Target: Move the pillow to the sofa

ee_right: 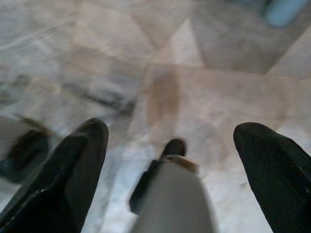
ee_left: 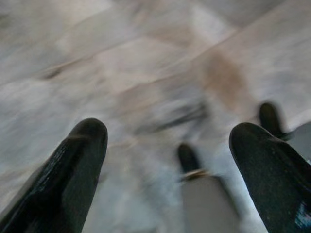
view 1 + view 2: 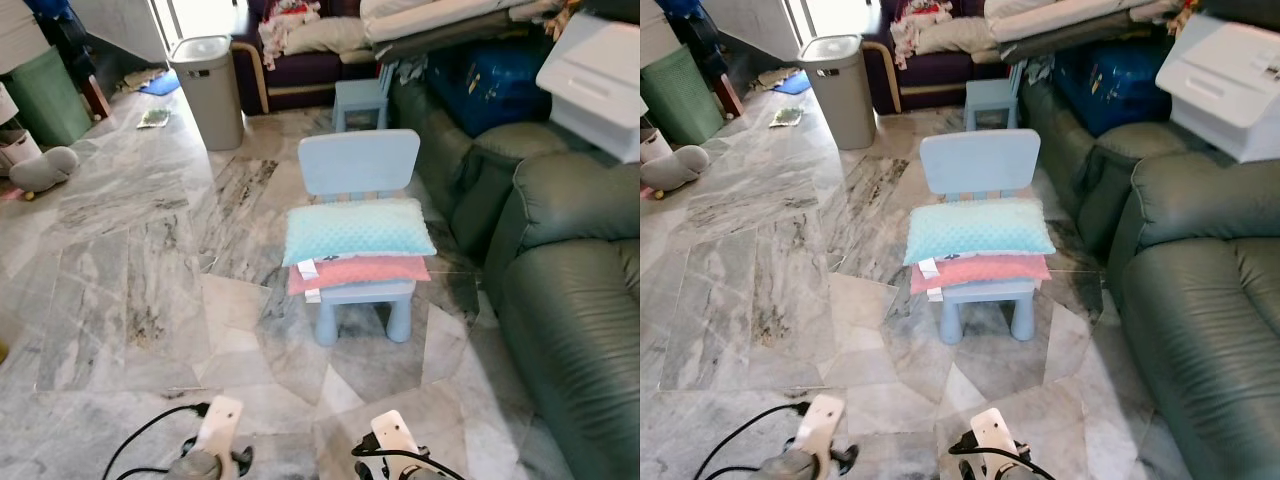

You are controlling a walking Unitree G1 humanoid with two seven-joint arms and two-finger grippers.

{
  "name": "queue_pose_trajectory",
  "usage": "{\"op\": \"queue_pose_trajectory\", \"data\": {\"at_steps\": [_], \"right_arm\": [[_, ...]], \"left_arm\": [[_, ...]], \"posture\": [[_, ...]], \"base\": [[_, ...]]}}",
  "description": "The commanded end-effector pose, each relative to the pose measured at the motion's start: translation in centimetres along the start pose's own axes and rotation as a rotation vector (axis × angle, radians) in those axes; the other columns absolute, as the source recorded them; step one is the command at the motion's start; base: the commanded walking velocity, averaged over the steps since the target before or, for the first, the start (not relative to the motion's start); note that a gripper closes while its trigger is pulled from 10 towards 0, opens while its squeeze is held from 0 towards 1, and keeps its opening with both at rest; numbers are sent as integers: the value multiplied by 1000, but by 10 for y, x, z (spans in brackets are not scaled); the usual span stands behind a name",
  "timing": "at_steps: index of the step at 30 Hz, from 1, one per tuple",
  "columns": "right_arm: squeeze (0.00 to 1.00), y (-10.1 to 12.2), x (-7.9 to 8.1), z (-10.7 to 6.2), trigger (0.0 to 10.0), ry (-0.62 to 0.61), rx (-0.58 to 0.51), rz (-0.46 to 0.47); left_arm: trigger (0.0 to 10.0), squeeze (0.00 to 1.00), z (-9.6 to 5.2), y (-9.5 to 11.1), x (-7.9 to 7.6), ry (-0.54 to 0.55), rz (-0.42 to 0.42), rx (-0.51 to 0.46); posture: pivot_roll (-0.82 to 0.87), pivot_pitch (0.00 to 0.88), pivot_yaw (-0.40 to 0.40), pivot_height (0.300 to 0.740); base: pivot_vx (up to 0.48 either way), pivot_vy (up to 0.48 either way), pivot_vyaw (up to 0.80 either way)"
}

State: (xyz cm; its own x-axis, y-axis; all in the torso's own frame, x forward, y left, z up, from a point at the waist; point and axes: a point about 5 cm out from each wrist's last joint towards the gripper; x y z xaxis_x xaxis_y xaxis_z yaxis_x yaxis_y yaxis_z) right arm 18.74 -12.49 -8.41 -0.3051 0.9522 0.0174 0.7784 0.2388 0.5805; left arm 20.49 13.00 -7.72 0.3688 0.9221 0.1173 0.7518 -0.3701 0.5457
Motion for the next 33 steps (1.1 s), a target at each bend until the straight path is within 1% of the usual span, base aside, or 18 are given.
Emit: {"op": "queue_pose_trajectory", "data": {"at_steps": [1,2,3,4,7,8,11,14,22,24,29,33], "right_arm": [[0,-4,1,0,10000,-2,14,19],[0,-4,1,0,10000,-2,14,19],[0,-4,1,0,10000,-2,14,19],[0,-4,2,0,10000,-3,14,19],[0,-4,2,0,10000,-3,20,9],[0,-4,2,0,10000,-3,22,8],[0,-4,2,0,10000,-3,22,10],[0,-4,2,0,10000,-2,24,0],[0,-3,2,0,10000,-2,22,7],[0,-3,2,0,10000,3,22,5],[0,-2,2,0,10000,7,22,-1],[0,-2,1,0,10000,8,21,-3]], "left_arm": [[10000,0,-2,-14,4,7,12,43],[10000,0,-4,-20,12,10,2,49],[10000,0,-4,-20,12,10,2,49],[10000,0,-5,-24,17,11,-9,52],[10000,0,-5,-26,19,8,-1,53],[10000,0,-6,-26,20,7,-6,52],[10000,0,-6,-27,21,5,-12,52],[10000,0,-6,-26,21,0,5,47],[10000,0,-6,-25,20,-3,-15,39],[10000,0,-5,-25,19,-6,-14,40],[10000,0,-6,-24,21,-2,-14,36],[10000,0,-6,-25,24,12,-28,38]], "posture": [[-83,42,55,740],[-81,43,54,740],[-81,43,54,740],[-80,43,56,740],[-79,35,57,740],[-80,29,57,740],[-80,29,57,740],[-82,23,56,740],[-84,27,51,740],[-82,23,51,740],[-84,34,52,740],[-84,39,48,740]], "base": [[0,0,0],[0,0,0],[0,0,0],[0,0,0],[0,0,0],[0,0,-788],[0,0,-788],[0,0,-788],[0,0,-772],[0,0,0],[0,0,0],[183,409,0]]}}
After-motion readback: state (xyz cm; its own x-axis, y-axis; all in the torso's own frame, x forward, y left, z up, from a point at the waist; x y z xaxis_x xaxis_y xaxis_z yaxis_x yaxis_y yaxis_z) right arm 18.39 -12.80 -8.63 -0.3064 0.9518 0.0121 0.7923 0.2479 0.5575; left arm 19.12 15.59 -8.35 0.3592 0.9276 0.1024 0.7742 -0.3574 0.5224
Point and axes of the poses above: a point about 5 cm out from each wrist's last joint towards the gripper, its own z axis pointing out of the wrist towards the gripper, its own y axis along the axis of the wrist's last joint, x = y × z, and after that the axes turned 7 degrees about z, right-handed
